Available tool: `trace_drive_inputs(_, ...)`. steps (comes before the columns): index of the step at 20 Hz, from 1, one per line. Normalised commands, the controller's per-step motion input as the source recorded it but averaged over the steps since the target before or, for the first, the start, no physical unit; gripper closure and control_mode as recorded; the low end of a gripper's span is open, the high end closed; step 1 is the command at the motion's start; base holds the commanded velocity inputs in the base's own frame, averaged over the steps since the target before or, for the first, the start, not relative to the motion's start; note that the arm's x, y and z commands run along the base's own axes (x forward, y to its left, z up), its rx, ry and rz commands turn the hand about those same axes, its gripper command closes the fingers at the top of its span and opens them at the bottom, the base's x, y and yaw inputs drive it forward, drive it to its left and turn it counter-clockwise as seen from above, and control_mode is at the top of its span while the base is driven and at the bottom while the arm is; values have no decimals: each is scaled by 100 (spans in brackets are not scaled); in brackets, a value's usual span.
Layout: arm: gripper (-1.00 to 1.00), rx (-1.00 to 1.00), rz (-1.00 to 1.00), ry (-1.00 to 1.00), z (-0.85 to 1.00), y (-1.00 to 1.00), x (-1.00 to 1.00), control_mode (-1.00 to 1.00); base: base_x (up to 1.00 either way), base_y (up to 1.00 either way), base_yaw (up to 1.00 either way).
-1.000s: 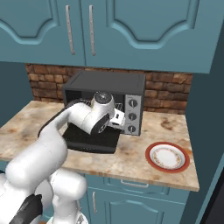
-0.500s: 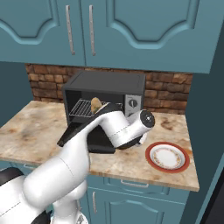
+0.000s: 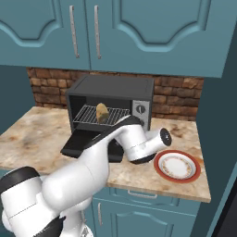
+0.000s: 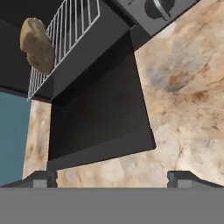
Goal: Pull the toaster oven rack outwards. Pick up the baguette from the plate and place it on the toaster oven rack. Close the toaster oven door fully and set the temperature to the lowest setting.
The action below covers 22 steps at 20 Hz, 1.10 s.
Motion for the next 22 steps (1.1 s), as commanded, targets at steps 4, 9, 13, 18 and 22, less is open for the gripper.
trace_drive_inputs(4, -100, 6, -1, 1, -24, 33, -12, -100, 0, 0, 0)
trace_drive_inputs(9, -100, 3, 0, 0, -11, 19, -8, -100, 0, 0, 0)
trace_drive_inputs(13, -100, 1, 0, 0, -11, 6, 0, -100, 0, 0, 0)
trace_drive_inputs(18, -100, 2, -1, 0, -21, 0, 0, -100, 0, 0, 0)
trace_drive_inputs(22, -100, 11, -3, 0, -6, 0, 0, -100, 0, 0, 0)
